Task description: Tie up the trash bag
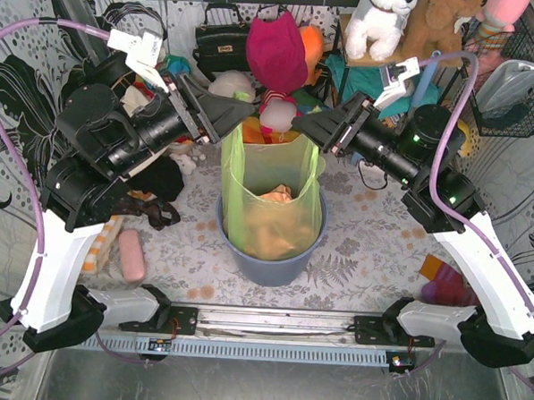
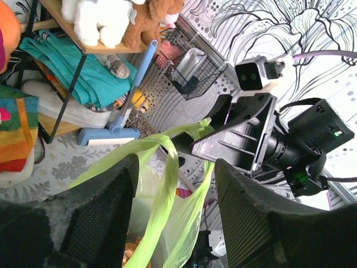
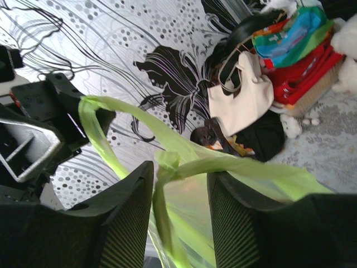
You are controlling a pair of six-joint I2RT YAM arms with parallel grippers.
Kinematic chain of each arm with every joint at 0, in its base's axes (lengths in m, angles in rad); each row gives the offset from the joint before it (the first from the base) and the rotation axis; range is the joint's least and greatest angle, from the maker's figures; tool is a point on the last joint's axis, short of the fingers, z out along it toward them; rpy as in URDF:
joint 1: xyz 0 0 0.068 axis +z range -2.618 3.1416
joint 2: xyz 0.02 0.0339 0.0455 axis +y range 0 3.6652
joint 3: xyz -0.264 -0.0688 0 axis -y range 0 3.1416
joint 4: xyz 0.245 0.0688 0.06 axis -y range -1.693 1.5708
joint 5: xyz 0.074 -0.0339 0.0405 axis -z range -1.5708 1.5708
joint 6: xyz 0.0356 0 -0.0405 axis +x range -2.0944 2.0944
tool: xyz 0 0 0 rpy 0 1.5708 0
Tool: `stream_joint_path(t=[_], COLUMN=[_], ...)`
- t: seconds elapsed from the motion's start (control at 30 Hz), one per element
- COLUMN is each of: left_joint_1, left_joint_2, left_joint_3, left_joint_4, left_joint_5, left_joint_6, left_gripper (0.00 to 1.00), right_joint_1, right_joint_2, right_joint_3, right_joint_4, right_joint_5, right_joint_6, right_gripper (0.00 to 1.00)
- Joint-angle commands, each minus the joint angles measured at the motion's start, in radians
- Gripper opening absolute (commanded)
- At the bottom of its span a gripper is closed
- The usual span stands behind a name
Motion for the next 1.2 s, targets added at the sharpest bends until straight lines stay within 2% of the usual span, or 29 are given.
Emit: stream_joint_path(t=[0.0,0.27,0.4,0.87,1.0,1.17], left_joint_1=[0.011,0.016,0.019,0.024,0.026,0.032], left_joint_2=[0.03,0.069,0.07,0.066,0.089,0.087], left_joint_3=[0.059,0.099,0.094,0.025,0.047,0.043], left_joint_4=[-0.018,-0.067,-0.092,0.039,0.041,0.046], left_joint_5=[-0.043,-0.047,-0.037,0.234,0.244,0.183], left_joint_6=[0.007,-0.007,-0.016,-0.11,-0.113,-0.104], left_gripper=[0.66,0.64,0.67,0.65,0.63,0.58], right_joint_1=[0.003,0.003,0.003,0.003,0.003,0.003], right_joint_2=[0.035,0.04,0.034,0.01,0.005,0.0], right_joint_3=[0.106,0.119,0.112,0.09,0.089,0.083], right_joint_4=[0.041,0.031,0.026,0.027,0.022,0.022], right_joint_5=[-0.004,-0.005,-0.003,0.005,0.009,0.021], right_joint_6=[-0.016,-0.022,-0.023,-0.023,-0.025,-0.034], right_gripper=[0.42,0.31,0.3,0.26,0.25,0.22])
